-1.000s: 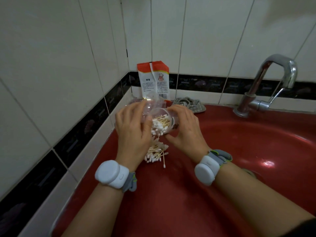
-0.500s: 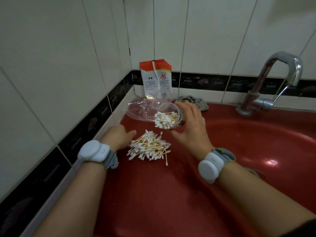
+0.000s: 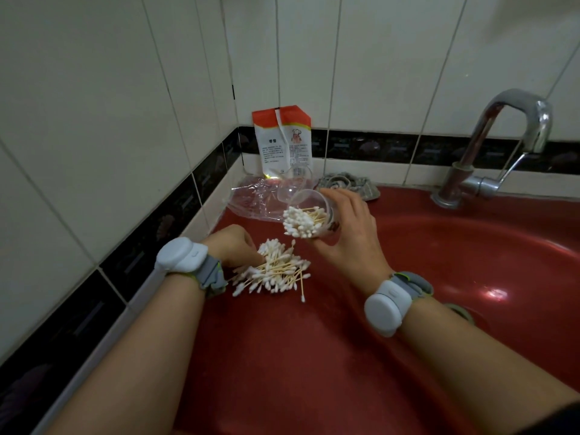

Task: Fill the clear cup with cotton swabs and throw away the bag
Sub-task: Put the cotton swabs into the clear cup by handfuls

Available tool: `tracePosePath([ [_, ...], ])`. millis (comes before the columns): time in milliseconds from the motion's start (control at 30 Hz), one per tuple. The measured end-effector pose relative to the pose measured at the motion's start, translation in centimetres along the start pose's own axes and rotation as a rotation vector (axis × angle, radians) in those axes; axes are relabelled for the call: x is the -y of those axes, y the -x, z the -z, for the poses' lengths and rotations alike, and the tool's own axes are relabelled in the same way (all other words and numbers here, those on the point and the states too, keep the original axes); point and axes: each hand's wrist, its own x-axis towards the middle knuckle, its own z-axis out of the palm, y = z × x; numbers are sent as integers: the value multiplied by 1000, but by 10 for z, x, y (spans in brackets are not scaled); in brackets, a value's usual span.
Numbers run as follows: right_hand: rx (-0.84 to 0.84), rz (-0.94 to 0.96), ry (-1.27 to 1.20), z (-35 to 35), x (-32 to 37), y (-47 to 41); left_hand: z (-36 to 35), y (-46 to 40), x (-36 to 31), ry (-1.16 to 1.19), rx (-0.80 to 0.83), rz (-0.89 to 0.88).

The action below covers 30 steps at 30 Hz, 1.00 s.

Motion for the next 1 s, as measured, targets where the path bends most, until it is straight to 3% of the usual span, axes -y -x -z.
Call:
tracePosePath([
  [200,-5,-1,-3,-1,3,-1,2,2,-12,-131,53,4],
  [333,-1,0,-5,-2,4,0,0,4,-10,-50,21,-11],
  [600,1,-6,-14,0,5,1,7,17,-4,76,-184,-95],
  [833,0,-6,-7,-2,6,2,7,30,3,415,-422,-133],
  [900,5,-3,-6,-3,7,2,5,28,8,454,-422,-126],
  [1000,12,0,-6,-4,7,2,-7,20,18,324,-325,-47],
])
